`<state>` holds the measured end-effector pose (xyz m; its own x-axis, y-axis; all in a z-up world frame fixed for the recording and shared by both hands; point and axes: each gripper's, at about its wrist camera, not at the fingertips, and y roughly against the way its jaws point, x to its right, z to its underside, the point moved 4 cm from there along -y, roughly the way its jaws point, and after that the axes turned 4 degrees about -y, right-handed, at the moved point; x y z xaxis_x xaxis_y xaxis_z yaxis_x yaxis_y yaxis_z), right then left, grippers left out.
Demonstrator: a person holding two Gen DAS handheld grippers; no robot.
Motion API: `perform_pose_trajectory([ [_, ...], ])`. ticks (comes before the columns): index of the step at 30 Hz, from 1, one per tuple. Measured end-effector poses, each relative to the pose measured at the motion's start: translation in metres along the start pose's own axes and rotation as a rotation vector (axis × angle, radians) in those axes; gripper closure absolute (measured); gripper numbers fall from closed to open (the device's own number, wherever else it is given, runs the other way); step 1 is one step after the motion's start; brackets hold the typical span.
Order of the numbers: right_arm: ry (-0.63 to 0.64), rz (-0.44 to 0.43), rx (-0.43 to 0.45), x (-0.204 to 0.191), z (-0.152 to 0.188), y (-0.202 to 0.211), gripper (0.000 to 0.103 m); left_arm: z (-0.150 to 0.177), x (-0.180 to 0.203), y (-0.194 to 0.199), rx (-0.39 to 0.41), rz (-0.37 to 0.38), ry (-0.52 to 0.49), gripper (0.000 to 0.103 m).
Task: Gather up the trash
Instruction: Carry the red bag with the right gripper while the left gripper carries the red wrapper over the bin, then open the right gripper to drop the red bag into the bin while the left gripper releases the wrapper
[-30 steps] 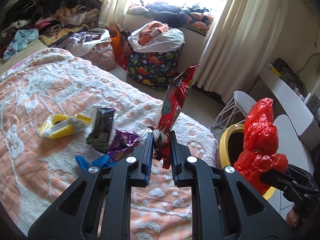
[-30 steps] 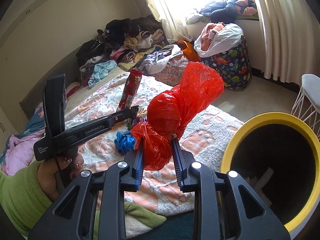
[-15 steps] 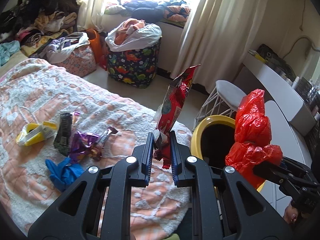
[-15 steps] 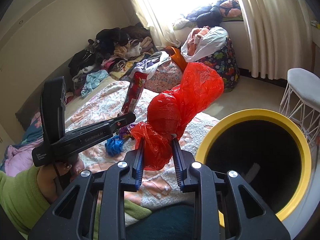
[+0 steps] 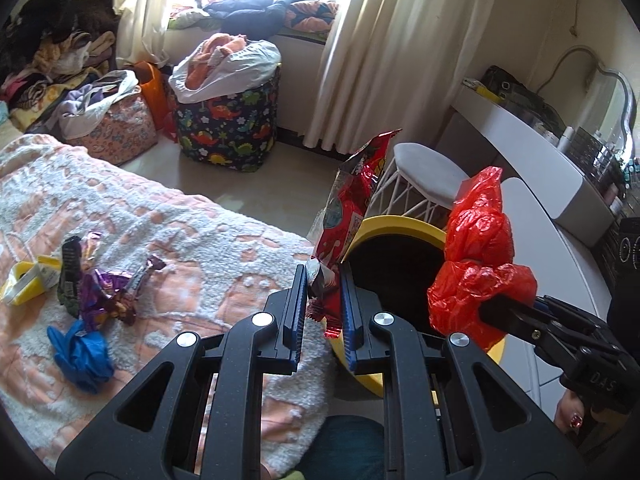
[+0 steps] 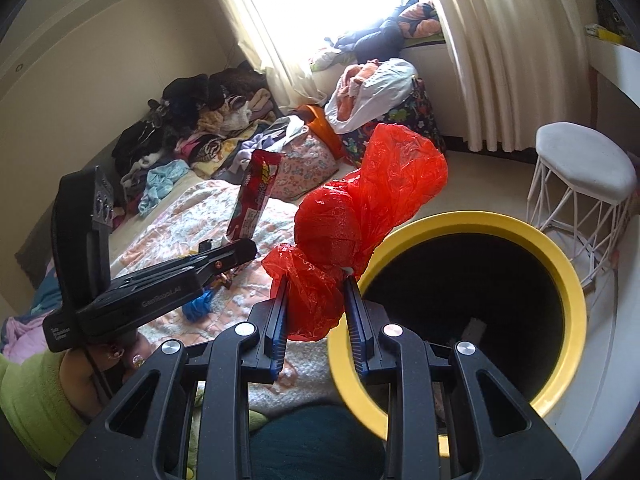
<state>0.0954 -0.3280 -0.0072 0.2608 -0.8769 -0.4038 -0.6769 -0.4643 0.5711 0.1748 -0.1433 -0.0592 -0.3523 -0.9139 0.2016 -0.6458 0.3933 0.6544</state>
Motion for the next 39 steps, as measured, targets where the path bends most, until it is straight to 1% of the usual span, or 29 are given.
perform_pose_trajectory([
  [16, -0.089, 0.123, 0.028, 0.057, 0.003, 0.005, 0.078, -0.001, 0.051, -0.020, -0.038, 0.095, -0.072, 0.092],
  [28, -0.147, 0.185, 0.015, 0.091, 0.013, -0.001, 0.078, -0.004, 0.080, -0.042, -0.073, 0.134, -0.132, 0.092],
  [30, -0.158, 0.188, 0.010, 0.096, 0.015, -0.001, 0.078, -0.003, 0.086, -0.049, -0.084, 0.137, -0.143, 0.092],
  [33, -0.170, 0.199, -0.001, 0.100, 0.017, -0.003, 0.078, -0.002, 0.090, -0.064, -0.121, 0.142, -0.142, 0.092],
  [39, -0.195, 0.209, -0.046, 0.109, 0.023, -0.009, 0.078, -0.005, 0.090, -0.092, -0.174, 0.131, -0.136, 0.092],
])
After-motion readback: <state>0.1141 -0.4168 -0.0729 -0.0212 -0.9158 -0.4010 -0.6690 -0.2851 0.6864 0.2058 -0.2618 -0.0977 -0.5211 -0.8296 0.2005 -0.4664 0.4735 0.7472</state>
